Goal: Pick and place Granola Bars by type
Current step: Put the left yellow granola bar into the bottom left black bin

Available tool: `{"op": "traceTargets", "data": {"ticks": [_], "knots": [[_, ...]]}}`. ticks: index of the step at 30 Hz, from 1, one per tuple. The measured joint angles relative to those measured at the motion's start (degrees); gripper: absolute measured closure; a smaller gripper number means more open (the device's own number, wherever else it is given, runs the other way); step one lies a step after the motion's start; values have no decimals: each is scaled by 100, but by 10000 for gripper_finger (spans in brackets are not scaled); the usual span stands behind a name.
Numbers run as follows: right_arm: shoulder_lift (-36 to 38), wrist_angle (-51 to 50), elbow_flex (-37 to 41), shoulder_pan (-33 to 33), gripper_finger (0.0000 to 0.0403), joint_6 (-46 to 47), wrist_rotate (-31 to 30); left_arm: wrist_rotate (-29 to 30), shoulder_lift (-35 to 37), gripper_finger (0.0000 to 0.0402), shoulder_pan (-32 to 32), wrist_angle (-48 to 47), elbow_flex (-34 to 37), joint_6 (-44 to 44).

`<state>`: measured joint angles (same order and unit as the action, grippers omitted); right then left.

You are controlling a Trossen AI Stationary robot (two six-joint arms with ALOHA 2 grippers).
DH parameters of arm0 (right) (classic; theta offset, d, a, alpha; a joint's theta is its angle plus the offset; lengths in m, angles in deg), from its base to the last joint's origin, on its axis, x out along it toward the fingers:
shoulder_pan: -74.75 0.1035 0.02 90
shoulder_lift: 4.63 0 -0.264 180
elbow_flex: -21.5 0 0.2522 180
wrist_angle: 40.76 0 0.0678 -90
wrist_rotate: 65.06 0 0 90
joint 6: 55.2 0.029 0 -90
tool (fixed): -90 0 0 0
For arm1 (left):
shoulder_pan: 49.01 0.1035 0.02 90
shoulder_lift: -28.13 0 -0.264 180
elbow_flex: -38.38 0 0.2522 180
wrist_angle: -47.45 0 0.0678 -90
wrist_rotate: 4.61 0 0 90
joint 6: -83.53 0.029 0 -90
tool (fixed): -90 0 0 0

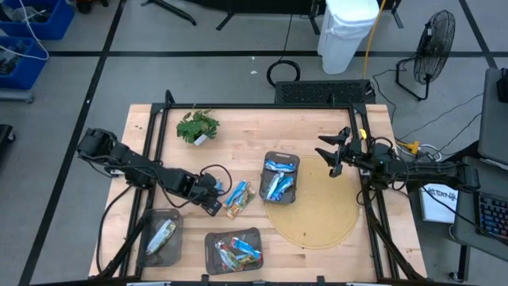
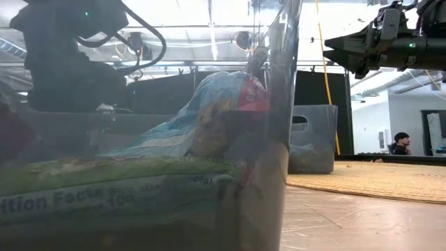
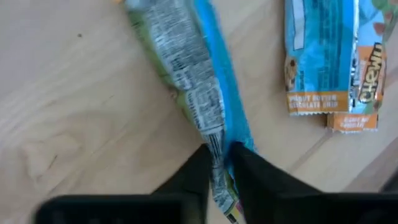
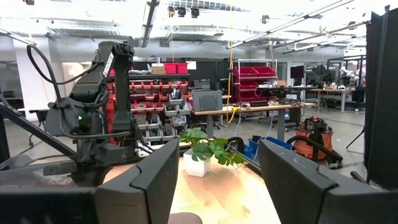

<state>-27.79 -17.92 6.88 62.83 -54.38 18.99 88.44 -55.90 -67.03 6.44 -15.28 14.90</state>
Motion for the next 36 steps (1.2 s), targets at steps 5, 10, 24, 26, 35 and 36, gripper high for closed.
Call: {"op": "traceTargets", "data": {"ticks": [5, 10, 24, 26, 35, 36], "knots": [[1, 0, 2, 0, 193, 0, 0, 183, 0, 389, -6, 29, 0, 266], [0, 2, 1, 1, 193, 0, 0, 494, 38, 396, -20, 28, 0, 644], [0, 0, 2, 0, 193, 0, 0, 2508, 1517, 400, -932, -42, -4, 1741], [2, 2, 0, 2, 193, 1, 0, 2740, 1785, 400, -1144, -89, -4, 1894], [1, 1, 1, 1, 193, 2, 0, 2985, 2856, 400, -2023, -88, -4, 1904], [0, 0, 0, 0, 193, 2, 0, 2986, 2956, 400, -2110, -87, -4, 1799]]}}
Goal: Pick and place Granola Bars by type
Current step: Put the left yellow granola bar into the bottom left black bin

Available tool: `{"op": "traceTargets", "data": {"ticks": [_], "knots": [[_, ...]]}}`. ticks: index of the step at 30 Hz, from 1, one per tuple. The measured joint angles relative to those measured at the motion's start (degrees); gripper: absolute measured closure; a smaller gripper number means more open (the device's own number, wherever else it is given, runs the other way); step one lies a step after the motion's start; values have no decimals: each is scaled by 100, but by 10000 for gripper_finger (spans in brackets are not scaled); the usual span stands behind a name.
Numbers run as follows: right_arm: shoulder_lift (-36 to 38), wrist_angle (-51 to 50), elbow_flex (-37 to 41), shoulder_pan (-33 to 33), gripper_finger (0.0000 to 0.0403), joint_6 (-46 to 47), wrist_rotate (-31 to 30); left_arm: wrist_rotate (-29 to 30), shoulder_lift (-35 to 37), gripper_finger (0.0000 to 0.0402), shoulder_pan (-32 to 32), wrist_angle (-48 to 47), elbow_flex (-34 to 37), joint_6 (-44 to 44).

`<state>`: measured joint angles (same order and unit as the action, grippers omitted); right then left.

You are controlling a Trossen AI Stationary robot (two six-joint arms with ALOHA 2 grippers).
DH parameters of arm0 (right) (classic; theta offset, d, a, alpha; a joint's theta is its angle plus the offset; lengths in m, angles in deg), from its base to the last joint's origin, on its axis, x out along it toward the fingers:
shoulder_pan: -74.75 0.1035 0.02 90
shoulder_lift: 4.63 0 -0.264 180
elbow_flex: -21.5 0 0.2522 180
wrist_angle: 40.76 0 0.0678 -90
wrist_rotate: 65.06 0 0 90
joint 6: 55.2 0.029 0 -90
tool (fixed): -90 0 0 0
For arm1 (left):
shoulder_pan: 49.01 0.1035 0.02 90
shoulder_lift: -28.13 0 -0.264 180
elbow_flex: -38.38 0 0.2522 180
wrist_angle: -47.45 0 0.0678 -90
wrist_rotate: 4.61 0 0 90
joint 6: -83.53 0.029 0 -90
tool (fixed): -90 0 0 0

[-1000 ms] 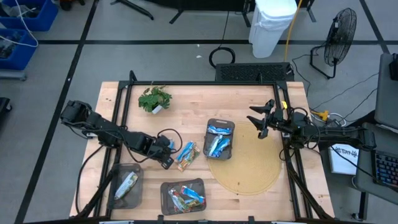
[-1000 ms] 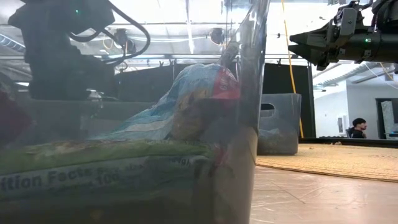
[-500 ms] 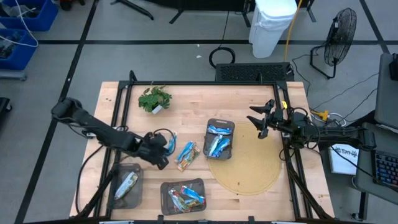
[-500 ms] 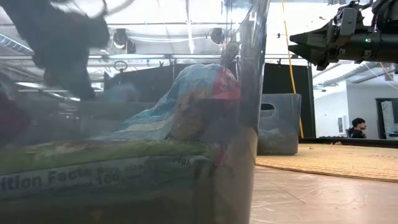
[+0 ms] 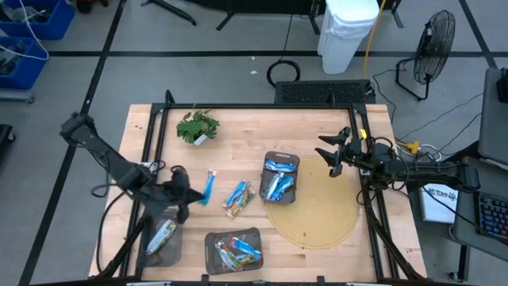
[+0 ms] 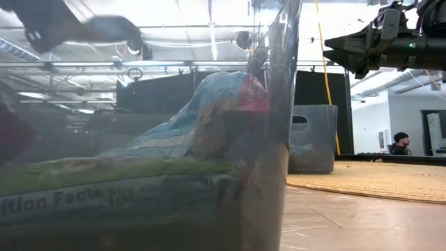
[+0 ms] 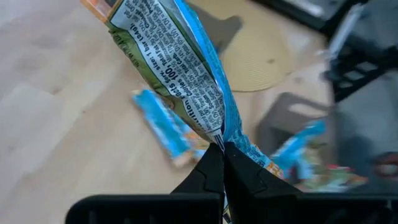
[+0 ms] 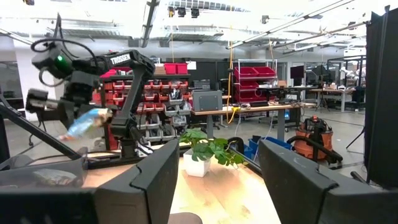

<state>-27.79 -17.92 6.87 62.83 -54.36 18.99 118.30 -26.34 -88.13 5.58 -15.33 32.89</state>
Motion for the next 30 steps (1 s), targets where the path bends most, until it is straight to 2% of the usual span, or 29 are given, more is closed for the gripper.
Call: {"op": "traceTargets", "data": {"ticks": [8, 14, 17, 20, 25, 27, 30], "knots": [[2, 2, 2, 2, 193, 0, 1, -691, 438, 401, -782, -109, 0, -1333], [1, 2, 1, 2, 193, -1, 1, -760, 293, 401, -1421, -976, -2, -3443], [0, 1, 0, 2, 193, 0, 0, -750, 102, 401, -1759, -1323, -114, -4191], [0, 1, 1, 1, 193, -1, 0, -730, -169, 401, -2013, -1777, -472, -4631], [1, 0, 2, 2, 193, -2, 2, -735, -805, 401, -2267, -2806, -1487, -5120], [2, 1, 0, 2, 193, -1, 0, -917, -1098, 401, -2328, -3312, -1932, -5473], [0, 0, 2, 2, 193, 0, 0, -1592, -1585, 401, -2381, -4259, -2568, -6257]]}}
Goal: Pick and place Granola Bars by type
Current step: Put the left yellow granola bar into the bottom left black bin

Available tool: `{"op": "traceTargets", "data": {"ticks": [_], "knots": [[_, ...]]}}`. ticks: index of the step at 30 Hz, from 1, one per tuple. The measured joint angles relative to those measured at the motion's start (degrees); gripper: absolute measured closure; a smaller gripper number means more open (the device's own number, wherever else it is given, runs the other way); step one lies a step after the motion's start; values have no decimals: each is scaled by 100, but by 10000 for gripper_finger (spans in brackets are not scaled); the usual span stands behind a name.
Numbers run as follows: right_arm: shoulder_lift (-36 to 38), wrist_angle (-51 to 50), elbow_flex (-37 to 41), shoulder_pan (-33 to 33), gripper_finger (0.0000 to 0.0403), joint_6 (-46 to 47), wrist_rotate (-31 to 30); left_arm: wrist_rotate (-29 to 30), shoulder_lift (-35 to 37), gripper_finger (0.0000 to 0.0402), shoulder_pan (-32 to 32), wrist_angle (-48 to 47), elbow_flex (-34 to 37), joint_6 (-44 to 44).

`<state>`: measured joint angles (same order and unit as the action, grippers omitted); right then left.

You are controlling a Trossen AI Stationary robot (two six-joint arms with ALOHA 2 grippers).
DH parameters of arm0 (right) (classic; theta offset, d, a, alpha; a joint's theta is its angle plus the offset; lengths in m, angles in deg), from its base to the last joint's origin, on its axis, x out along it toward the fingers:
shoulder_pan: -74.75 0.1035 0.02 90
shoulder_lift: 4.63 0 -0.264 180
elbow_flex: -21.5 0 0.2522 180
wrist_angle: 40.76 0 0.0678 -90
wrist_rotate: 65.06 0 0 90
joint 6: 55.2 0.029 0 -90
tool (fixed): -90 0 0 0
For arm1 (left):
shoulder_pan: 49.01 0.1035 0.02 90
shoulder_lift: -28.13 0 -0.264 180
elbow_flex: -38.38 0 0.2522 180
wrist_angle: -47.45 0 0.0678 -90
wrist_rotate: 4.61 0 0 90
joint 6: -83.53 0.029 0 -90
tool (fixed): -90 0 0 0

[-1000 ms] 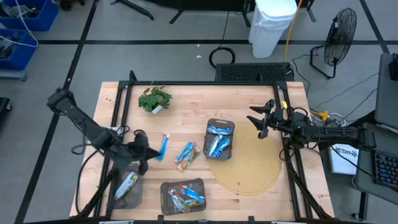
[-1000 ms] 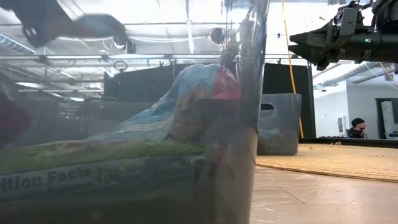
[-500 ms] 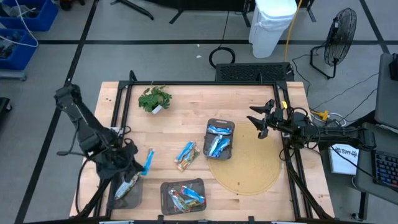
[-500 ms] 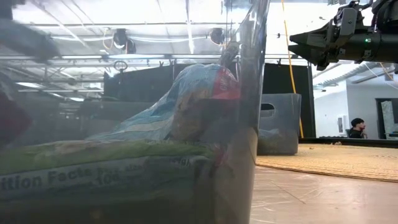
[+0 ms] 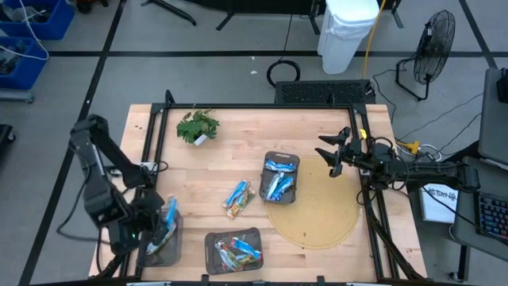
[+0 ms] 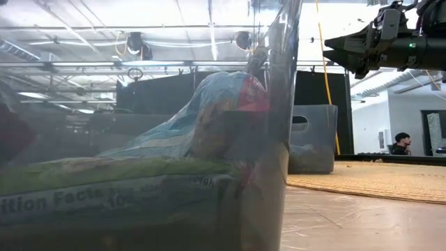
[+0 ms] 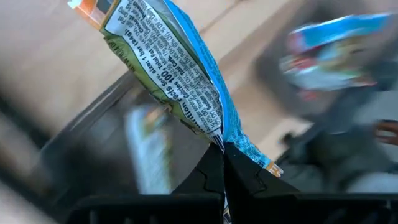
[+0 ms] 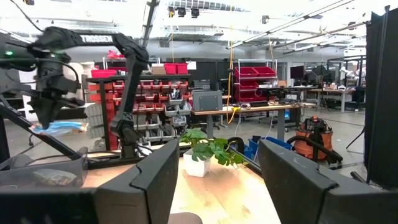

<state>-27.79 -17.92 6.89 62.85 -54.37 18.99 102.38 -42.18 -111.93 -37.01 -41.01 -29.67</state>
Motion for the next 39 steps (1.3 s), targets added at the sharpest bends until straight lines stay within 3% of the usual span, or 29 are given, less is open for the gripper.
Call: {"op": "traceTargets", "data": {"ticks": [4, 13, 20, 28, 39], "knots": [[0, 2, -2, -1, 193, 0, 1, -963, -594, 401, -106, -748, -584, -942], [2, 0, -2, -2, 193, 0, 0, -2112, -1402, 401, -213, -703, -808, -2255], [1, 1, -2, -1, 193, -1, 0, -1744, -1783, 401, -173, -172, -804, -2240], [2, 0, 0, -2, 193, 0, 0, -2147, -2172, 400, 38, 59, -798, -2195], [0, 1, -2, -1, 193, -1, 0, -1927, -2215, 387, 45, 70, -798, -2091]]}}
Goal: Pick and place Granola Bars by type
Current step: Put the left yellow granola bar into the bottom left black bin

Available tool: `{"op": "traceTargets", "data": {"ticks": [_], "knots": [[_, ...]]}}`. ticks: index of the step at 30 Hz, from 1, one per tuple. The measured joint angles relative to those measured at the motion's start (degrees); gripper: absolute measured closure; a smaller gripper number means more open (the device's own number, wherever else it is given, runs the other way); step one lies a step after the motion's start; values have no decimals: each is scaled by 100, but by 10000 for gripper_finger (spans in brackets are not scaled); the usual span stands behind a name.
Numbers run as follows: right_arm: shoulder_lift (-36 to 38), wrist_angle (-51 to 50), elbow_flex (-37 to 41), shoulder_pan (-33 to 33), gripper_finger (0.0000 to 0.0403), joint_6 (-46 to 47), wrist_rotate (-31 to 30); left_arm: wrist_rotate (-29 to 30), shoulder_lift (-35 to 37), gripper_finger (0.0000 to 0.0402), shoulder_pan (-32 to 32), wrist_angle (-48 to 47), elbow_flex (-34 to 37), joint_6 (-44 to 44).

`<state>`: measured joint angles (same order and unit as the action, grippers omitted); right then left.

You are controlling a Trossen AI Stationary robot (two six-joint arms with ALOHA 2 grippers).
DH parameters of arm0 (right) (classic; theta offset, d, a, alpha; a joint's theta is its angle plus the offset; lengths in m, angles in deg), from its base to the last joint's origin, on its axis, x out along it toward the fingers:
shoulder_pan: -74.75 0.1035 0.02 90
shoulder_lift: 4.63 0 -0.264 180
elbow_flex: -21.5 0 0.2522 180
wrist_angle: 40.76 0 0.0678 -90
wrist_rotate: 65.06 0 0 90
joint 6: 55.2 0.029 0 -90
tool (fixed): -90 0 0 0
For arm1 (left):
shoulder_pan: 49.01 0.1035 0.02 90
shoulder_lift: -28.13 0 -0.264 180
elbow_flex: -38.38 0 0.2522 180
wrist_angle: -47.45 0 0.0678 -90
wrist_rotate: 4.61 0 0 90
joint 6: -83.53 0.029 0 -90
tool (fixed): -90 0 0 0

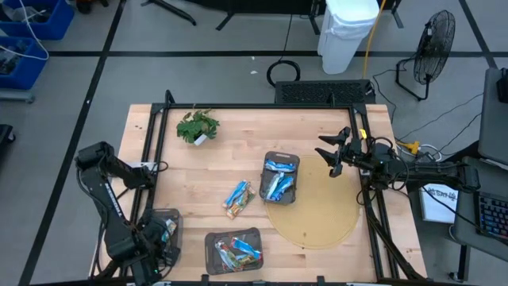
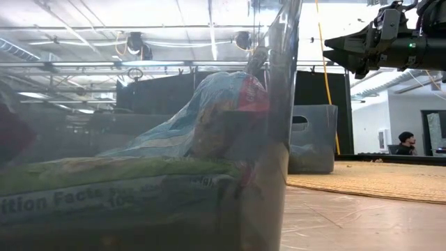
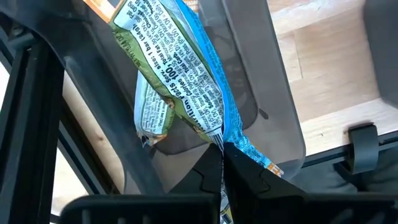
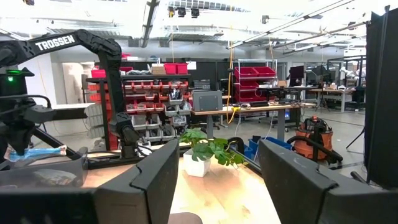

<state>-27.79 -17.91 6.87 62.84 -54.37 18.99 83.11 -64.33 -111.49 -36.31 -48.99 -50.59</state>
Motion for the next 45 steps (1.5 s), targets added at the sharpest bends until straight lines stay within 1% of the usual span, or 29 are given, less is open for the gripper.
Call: {"op": "traceTargets", "data": {"ticks": [17, 20, 27, 30, 33, 38, 41, 45], "knots": [[1, 1, 2, 0, 193, 1, 0, 26, 0, 381, 22, 54, 1, 91], [1, 1, 0, 0, 193, 0, 0, 26, 0, 365, 22, 54, 2, 98], [1, -1, 0, 0, 193, 0, 2, 28, 0, 305, 26, 31, 2, 145], [1, -1, 0, 1, 193, 0, 0, 35, 0, 286, 26, -8, 2, 156], [0, 0, 0, -1, 193, 1, 0, 179, 0, 277, 27, -98, 2, 480], [1, 0, 2, 0, 193, -1, 1, 584, 17, 275, 127, -295, 4, 1263], [0, -1, 0, 1, 193, 1, 2, 858, 63, 275, 311, -520, 4, 1664], [0, -1, 1, 1, 193, 1, 1, 1417, 183, 275, 666, -674, 7, 2448]]}}
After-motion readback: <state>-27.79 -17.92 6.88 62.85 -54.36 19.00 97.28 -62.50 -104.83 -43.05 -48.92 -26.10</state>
